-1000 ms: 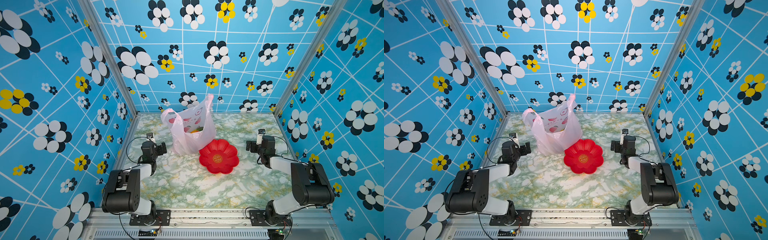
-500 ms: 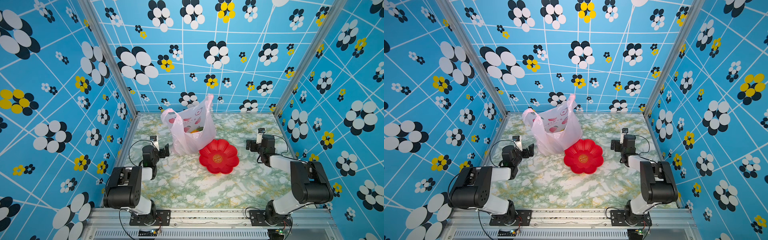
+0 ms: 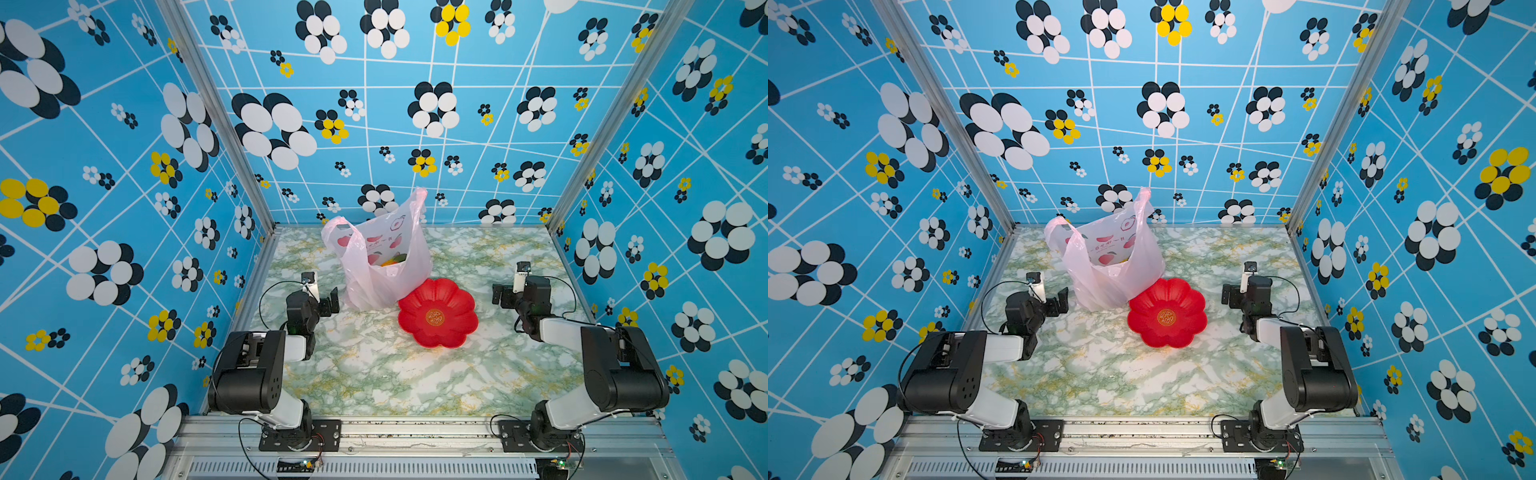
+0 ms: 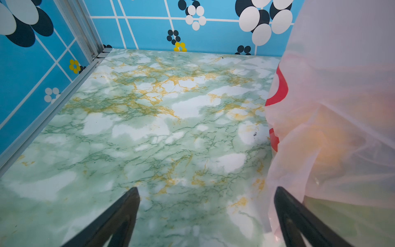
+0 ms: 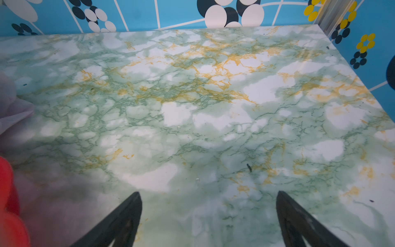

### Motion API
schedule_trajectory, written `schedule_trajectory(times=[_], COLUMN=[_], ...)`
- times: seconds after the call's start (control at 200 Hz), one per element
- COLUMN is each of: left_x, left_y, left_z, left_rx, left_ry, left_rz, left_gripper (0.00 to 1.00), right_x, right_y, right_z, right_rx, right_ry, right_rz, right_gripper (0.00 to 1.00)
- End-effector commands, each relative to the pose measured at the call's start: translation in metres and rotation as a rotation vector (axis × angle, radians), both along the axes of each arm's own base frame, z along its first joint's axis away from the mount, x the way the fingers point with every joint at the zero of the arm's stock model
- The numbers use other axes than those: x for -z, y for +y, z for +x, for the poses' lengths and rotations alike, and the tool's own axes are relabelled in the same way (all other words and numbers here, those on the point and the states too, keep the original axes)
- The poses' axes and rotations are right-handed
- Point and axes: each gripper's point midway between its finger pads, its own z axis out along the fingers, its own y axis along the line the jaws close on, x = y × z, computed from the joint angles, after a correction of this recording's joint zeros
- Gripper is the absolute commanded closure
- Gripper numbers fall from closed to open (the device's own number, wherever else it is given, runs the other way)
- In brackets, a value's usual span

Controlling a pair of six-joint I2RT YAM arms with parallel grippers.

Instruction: Place the fruits into the plastic bag

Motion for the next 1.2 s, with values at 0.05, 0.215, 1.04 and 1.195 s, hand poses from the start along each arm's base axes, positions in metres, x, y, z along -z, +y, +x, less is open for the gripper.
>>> schedule_trajectory(times=[0.05,0.215,1.04,1.195], left_x=[-0.004,-0.004,-0.004,-0.004], left_y=[0.000,-0.001,-0.001,-0.001], left_z=[0.005,0.006,0.005,0.005], left_rx=[-0.011,-0.022,-0.021,-0.021], left_ry=[-0.011,-0.008,-0.008,-0.009], left_rz=[0.029,0.049,0.051,0.051], left_gripper=[0.01,0.01,0.01,0.01], right_x=[-0.024,-0.028,-0.019,-0.015], right_y=[-0.010,-0.013,-0.020,-0.016], right_z=[-0.005,-0.018,-0.022,-0.015], right_rx=[0.040,0.057,0.082,0.061], right_ry=[-0.134,-0.214,-0.283,-0.233], right_rz=[0.020,0.024,0.043,0.045], right_gripper=[0.01,0.01,0.01,0.01])
